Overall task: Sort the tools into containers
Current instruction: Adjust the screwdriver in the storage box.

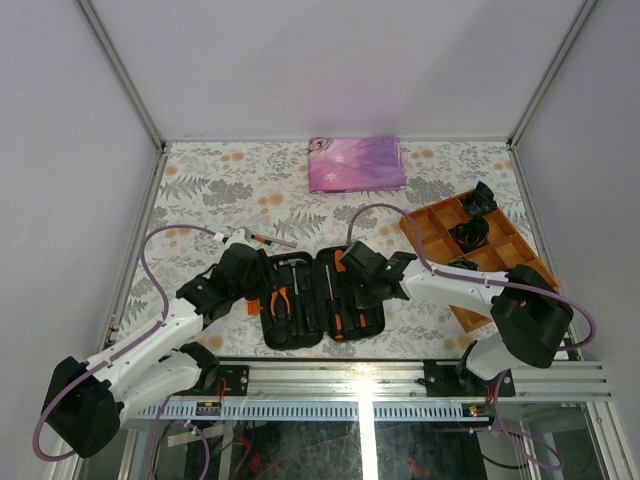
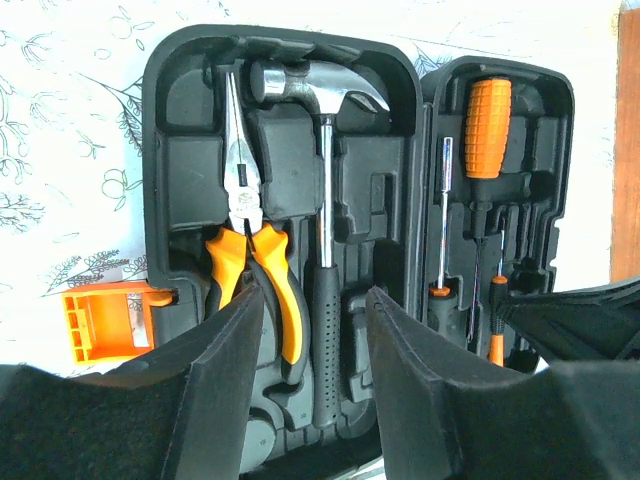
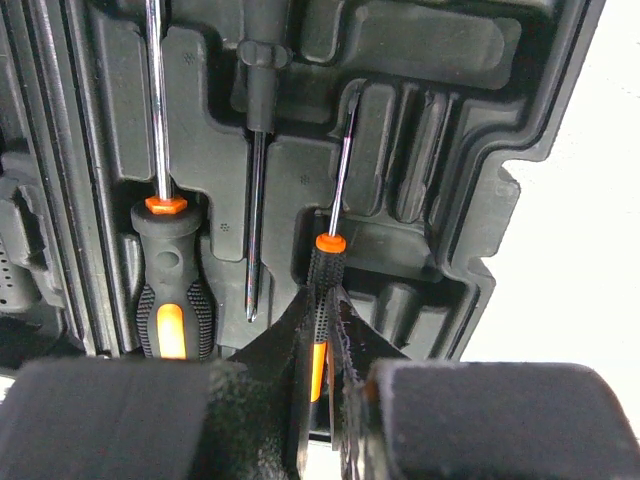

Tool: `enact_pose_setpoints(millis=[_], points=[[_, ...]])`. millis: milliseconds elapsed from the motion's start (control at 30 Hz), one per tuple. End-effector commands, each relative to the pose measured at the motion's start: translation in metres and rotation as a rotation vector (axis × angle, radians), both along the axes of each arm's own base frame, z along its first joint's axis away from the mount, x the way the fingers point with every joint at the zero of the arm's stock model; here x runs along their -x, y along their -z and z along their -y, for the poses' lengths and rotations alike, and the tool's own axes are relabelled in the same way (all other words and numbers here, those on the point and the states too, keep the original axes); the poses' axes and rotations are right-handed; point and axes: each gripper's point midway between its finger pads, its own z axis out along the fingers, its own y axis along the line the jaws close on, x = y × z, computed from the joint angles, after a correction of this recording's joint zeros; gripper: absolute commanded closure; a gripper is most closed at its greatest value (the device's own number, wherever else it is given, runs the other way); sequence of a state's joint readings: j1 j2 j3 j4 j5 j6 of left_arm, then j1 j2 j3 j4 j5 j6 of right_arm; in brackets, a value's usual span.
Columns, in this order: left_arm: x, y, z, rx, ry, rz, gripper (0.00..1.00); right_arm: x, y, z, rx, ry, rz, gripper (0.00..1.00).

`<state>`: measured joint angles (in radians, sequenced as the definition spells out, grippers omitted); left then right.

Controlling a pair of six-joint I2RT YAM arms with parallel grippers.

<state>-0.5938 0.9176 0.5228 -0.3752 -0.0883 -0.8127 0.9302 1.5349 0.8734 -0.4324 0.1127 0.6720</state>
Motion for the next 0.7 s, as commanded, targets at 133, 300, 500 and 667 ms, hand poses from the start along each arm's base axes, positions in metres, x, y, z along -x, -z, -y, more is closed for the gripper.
enact_pose_setpoints(millis=[133, 300, 500, 667], points=[[-0.005, -0.003, 0.001, 0.007, 0.010, 0.035, 0.56, 0.042, 0.066, 0.038, 0.226, -0.044, -0.193, 1.00], [-0.005, -0.003, 0.001, 0.009, 0.011, 0.036, 0.56, 0.049, 0.079, 0.046, 0.279, -0.055, -0.229, 1.00], [-0.005, -0.001, 0.002, 0.010, 0.015, 0.034, 0.56, 0.059, 0.093, 0.055, 0.330, -0.065, -0.272, 1.00], [-0.005, 0.000, 0.000, 0.003, 0.012, 0.031, 0.56, 0.054, 0.089, 0.056, 0.332, -0.055, -0.225, 1.00]])
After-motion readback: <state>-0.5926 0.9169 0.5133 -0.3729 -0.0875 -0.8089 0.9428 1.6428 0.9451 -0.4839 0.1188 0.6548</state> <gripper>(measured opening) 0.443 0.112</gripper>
